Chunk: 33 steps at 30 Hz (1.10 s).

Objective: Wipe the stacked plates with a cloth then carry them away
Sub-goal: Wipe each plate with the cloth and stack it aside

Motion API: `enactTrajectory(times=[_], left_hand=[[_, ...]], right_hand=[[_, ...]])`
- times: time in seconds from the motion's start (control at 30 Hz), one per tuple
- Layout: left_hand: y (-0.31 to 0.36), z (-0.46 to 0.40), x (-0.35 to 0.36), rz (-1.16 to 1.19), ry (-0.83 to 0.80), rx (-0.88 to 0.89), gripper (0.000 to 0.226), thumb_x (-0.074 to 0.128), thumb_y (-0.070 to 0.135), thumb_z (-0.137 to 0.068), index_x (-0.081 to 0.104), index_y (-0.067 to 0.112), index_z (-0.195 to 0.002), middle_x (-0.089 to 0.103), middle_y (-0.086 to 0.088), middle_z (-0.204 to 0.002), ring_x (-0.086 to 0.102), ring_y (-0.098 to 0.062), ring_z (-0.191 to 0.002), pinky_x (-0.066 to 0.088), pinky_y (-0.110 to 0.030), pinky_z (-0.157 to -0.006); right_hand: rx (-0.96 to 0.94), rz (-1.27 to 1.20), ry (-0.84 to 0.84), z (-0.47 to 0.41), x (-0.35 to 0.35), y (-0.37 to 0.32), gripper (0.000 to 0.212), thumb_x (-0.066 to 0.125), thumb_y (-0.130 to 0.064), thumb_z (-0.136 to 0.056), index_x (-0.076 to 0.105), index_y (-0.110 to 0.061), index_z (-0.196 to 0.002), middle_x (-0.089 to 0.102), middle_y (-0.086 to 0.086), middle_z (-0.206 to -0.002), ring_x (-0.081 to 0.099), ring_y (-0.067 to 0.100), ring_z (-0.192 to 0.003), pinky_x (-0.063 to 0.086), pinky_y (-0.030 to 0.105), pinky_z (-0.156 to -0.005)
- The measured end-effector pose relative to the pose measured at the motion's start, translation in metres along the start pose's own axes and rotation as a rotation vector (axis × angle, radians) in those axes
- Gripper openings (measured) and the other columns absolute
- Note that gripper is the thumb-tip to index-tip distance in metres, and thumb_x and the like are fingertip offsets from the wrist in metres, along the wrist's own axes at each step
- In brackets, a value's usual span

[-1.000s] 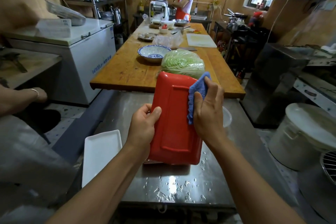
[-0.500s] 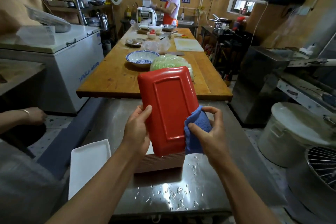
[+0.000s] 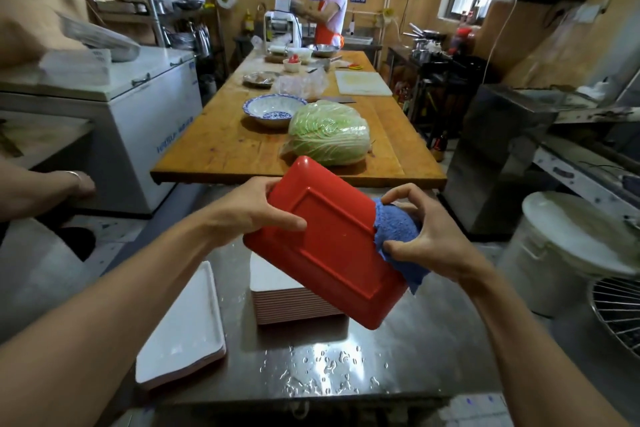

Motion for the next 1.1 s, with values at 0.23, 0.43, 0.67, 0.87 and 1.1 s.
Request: enactTrajectory(times=[0.23, 0.43, 0.67, 0.87, 1.1], left_hand=[[-0.004, 0.011, 0.013, 0.170, 0.136, 0.041, 0.059, 0.076, 0.011, -0.054, 0.062, 0.013, -0.112, 0.071, -0.013, -0.101, 0.069, -0.028, -0.089, 0.058, -0.036, -0.075], [-0.018, 0.021, 0.002, 0.328, 0.243, -0.007, 0.062, 0.073, 0.004, -0.056, 0.060, 0.008, -0.116, 0.069, -0.016, -0.103, 0.068, -0.028, -0.084, 0.058, -0.036, -0.070], [-0.034, 0.014, -0.001, 0.499, 0.348, -0.135, 0.056, 0.072, 0.007, -0.062, 0.060, 0.010, -0.117, 0.067, -0.018, -0.103, 0.065, -0.031, -0.084, 0.057, -0.040, -0.071], [-0.047, 0.011, -0.002, 0.673, 0.471, -0.251, 0.015, 0.061, 0.004, -0.082, 0.063, 0.013, -0.094, 0.068, -0.015, -0.086, 0.065, -0.030, -0.071, 0.057, -0.042, -0.057], [-0.053, 0.012, 0.026, 0.760, 0.493, -0.330, 0.008, 0.067, 0.012, -0.080, 0.064, 0.010, -0.087, 0.071, -0.011, -0.065, 0.067, -0.023, -0.050, 0.055, -0.036, -0.043]], right_hand=[[-0.264, 0.407, 0.132, -0.018, 0.026, -0.024, 0.039, 0.064, -0.035, -0.081, 0.047, -0.035, -0.117, 0.053, -0.016, -0.098, 0.050, -0.002, -0.080, 0.042, 0.027, -0.064], [-0.248, 0.407, 0.182, -0.016, 0.017, 0.002, 0.040, 0.054, -0.034, -0.085, 0.049, -0.025, -0.124, 0.045, -0.013, -0.111, 0.043, 0.007, -0.100, 0.040, 0.029, -0.083], [-0.274, 0.342, 0.228, -0.014, 0.027, 0.009, 0.043, 0.048, -0.023, -0.088, 0.047, -0.016, -0.130, 0.033, -0.001, -0.145, 0.027, 0.016, -0.136, 0.023, 0.025, -0.110], [-0.323, 0.375, 0.252, 0.010, 0.047, 0.022, 0.048, 0.051, -0.015, -0.088, 0.040, -0.020, -0.134, 0.022, -0.001, -0.151, 0.023, 0.017, -0.139, 0.019, 0.024, -0.113], [-0.409, 0.690, 0.391, 0.021, 0.083, 0.021, 0.045, 0.051, -0.019, -0.087, 0.038, -0.021, -0.130, 0.036, 0.007, -0.147, 0.020, 0.026, -0.140, 0.020, 0.049, -0.113]])
Point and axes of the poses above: each hand's wrist, its own z-axis away from the middle knuckle, its own x-axis out of the palm, y = z × x, the point moved 5 cm from there along -z, towards the middle knuckle
